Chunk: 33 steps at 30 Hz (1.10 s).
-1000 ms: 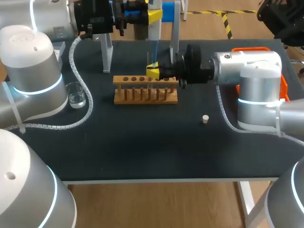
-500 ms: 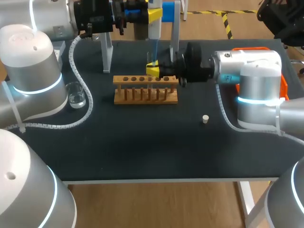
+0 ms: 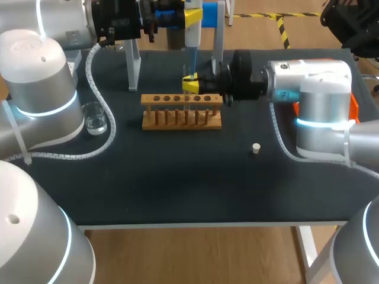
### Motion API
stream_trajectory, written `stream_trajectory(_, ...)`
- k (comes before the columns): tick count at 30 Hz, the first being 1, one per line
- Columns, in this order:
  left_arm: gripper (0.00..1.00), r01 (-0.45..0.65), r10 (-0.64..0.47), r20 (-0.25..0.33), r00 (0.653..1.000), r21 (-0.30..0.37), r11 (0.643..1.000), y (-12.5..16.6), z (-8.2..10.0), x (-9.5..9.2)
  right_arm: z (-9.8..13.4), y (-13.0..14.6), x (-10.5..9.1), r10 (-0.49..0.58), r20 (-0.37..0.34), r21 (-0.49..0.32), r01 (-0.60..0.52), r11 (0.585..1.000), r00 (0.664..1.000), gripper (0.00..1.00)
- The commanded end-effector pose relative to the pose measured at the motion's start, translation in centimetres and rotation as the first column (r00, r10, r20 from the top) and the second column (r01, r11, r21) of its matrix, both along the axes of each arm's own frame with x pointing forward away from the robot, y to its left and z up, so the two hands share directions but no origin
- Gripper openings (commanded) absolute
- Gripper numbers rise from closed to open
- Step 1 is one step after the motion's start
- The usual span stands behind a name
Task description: Invert the test tube, pick up the pipette, mount the tip to pipette, aspirate from beaker and dispense into the tube, eject the tip, return the pipette, and cap with the stopper.
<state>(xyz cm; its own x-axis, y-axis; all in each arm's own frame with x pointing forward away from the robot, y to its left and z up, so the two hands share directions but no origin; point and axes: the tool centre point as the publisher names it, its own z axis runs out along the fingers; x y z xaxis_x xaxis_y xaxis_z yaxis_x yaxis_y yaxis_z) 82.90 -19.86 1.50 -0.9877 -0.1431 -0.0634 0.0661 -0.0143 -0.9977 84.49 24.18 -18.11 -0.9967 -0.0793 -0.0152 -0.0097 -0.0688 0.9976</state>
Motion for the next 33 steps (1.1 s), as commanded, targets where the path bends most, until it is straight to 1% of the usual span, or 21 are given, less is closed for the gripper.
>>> stream_trajectory(1, 0.00, 0.001, -0.001, -0.002, 1.000, 0.001, 1.000, 0.1, -0.9, -0.1, 0.9, -0.1, 0.0, 0.007, 0.004, -0.012, -0.007, 1.000, 1.000, 0.00)
stream_trajectory(2, 0.00, 0.001, -0.001, -0.002, 1.000, 0.001, 1.000, 0.1, -0.9, -0.1, 0.7, -0.1, 0.0, 0.005, 0.002, -0.017, -0.005, 1.000, 1.000, 0.00)
stream_trajectory(3, 0.00, 0.001, -0.001, -0.002, 1.000, 0.001, 1.000, 0.1, -0.9, -0.1, 0.4, -0.2, -0.1, 0.006, -0.002, -0.024, -0.006, 1.000, 1.000, 0.26)
stream_trajectory(4, 0.00, 0.001, -0.001, -0.002, 1.000, 0.001, 1.000, 0.1, -0.9, -0.1, 0.2, -0.2, -0.2, 0.005, -0.003, -0.029, -0.005, 1.000, 1.000, 0.45)
stream_trajectory(5, 0.00, 0.001, -0.001, -0.002, 1.000, 0.001, 1.000, 0.1, -0.9, -0.1, 0.0, -0.2, -0.2, 0.004, -0.006, -0.036, -0.004, 0.999, 1.000, 0.81)
stream_trajectory(6, 0.00, 0.001, -0.001, -0.002, 1.000, 0.001, 1.000, 0.1, -0.9, -0.1, -0.2, -0.3, -0.3, 0.003, -0.008, -0.037, -0.004, 0.999, 1.000, 1.00)
stream_trajectory(16, 0.00, 0.001, -0.001, -0.002, 1.000, 0.001, 1.000, 0.1, -0.9, -0.1, -1.4, -1.6, -0.6, -0.003, -0.015, -0.068, 0.002, 0.998, 1.000, 1.00)
stream_trajectory(26, 0.00, 0.001, -0.001, -0.002, 1.000, 0.001, 1.000, 0.1, -0.9, -0.1, -3.6, -5.7, -2.4, -0.023, -0.028, -0.136, 0.019, 0.991, 0.999, 1.00)
stream_trajectory(33, 0.00, 0.001, -0.001, -0.002, 1.000, 0.001, 1.000, 0.1, -0.9, -0.1, -4.7, -8.0, -3.4, -0.039, -0.038, -0.159, 0.032, 0.987, 0.999, 1.00)
